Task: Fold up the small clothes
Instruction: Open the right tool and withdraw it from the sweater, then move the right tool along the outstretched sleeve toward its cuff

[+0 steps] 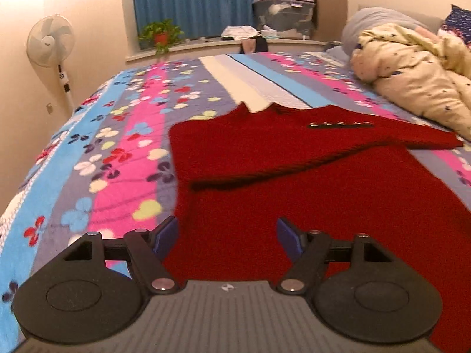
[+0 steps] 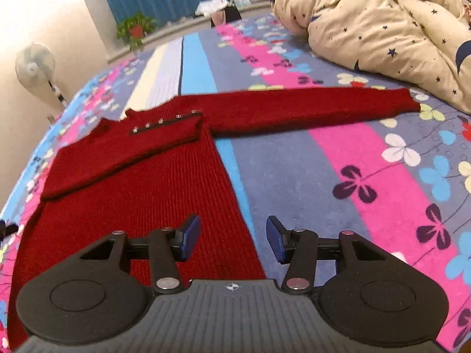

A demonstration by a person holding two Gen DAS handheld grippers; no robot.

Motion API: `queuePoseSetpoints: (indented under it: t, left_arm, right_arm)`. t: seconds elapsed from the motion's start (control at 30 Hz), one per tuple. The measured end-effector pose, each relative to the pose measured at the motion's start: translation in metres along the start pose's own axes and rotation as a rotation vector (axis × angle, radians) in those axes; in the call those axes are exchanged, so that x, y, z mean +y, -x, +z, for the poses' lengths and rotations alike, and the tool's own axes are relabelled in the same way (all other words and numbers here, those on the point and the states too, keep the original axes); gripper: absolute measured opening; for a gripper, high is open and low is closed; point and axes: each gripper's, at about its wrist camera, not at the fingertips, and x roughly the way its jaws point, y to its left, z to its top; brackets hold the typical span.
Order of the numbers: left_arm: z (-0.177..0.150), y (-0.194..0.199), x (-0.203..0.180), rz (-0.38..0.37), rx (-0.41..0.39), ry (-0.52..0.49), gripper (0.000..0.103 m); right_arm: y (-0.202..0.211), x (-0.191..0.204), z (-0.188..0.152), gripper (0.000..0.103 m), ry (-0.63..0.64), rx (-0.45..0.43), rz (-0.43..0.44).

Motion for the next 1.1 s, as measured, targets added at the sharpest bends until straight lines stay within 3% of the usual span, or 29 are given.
queuePoseSetpoints:
  t: [0.1, 0.3, 0.47, 0.57, 0.6, 0.63, 0.67, 0.73, 0.93, 1.1]
  left_arm:
    - [-0.003, 0.030, -0.011, -0.034, -0.014, -0.022, 0.078]
    - [0.002, 0.095, -0.002, -0.045, -0.123, -0.043, 0.080]
    - [0.003, 0.119, 0.024, -0.013, -0.219, -0.062, 0.085]
    - [-0.016, 0.104, 0.051, -0.019, -0.186, 0.100, 0.085]
    - [-0.026, 0.093, 0.061, -0.028, -0.137, 0.169, 0.084]
    - [-0.026, 0.080, 0.065, 0.020, -0.036, 0.177, 0.081]
    - [-0.025, 0.075, 0.067, 0.080, -0.016, 0.174, 0.076]
    - [-0.021, 0.069, 0.074, 0.140, -0.047, 0.186, 0.078]
    - [-0.016, 0.032, 0.080, 0.176, 0.046, 0.195, 0.078]
    - [-0.019, 0.024, 0.075, 0.171, 0.044, 0.180, 0.078]
  right_arm:
    - [0.009, -0.008, -0.003, 0.052, 0.008, -0.020, 0.016]
    - [0.025, -0.023, -0.002, 0.052, -0.025, -0.087, 0.061]
    - [0.025, -0.039, 0.003, 0.052, -0.093, -0.131, -0.031]
    - [0.020, -0.050, 0.008, 0.052, -0.128, -0.155, -0.073]
    - [0.018, -0.054, 0.010, 0.052, -0.143, -0.156, -0.082]
    - [0.016, -0.058, 0.011, 0.052, -0.161, -0.153, -0.086]
    - [0.013, -0.062, 0.012, 0.052, -0.175, -0.148, -0.090]
    - [0.006, -0.069, 0.015, 0.052, -0.199, -0.138, -0.100]
    - [-0.009, -0.083, 0.022, 0.052, -0.231, -0.122, -0.149]
    - [-0.012, -0.083, 0.022, 0.052, -0.229, -0.112, -0.132]
